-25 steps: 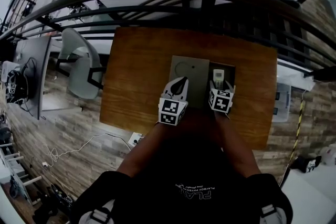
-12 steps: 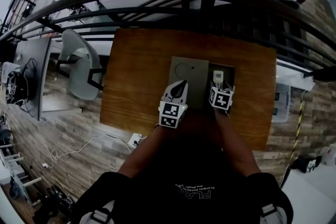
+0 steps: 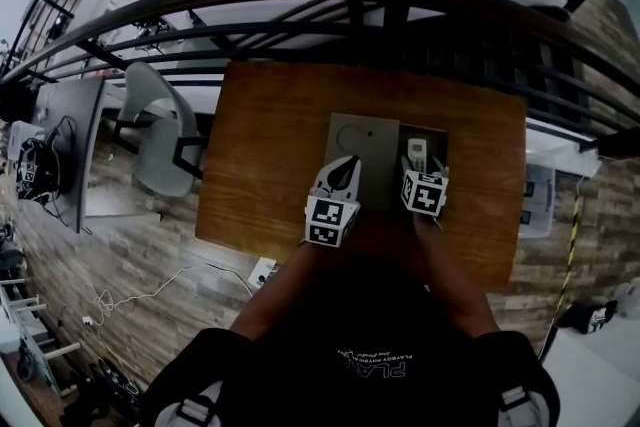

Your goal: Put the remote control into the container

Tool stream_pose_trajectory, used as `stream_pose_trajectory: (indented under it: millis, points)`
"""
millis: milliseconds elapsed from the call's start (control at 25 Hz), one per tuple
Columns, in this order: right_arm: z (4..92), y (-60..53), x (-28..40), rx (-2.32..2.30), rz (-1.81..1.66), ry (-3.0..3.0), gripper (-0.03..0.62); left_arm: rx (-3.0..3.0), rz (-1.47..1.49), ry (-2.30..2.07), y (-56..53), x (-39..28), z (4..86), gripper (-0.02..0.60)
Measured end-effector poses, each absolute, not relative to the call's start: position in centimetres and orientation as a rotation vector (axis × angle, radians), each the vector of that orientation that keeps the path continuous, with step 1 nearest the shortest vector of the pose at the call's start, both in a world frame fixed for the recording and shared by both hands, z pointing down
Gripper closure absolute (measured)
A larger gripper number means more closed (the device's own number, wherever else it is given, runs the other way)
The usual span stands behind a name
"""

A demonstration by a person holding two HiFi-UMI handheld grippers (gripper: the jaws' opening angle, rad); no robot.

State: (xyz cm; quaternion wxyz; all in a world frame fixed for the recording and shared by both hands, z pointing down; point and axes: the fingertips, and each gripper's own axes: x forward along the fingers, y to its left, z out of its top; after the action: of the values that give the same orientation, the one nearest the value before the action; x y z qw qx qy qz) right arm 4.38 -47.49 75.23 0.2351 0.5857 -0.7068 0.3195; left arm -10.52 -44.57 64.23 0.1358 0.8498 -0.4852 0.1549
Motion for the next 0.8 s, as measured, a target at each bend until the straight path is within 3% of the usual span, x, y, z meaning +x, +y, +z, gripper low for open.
stream_pose_trajectory:
  millis: [520,800]
  points:
    - [57.0,-47.8,1.1,1.668,0.299,-2.376,0.338,2.628,0.208,-1.481,-45.1,-9.8,53.9,0.580]
    - [50.1,-46.6,0.1,1.721,0.091,-2.505,0.472,2.714,0.137,-1.544,-44.7,-9.3,49.9,0.580]
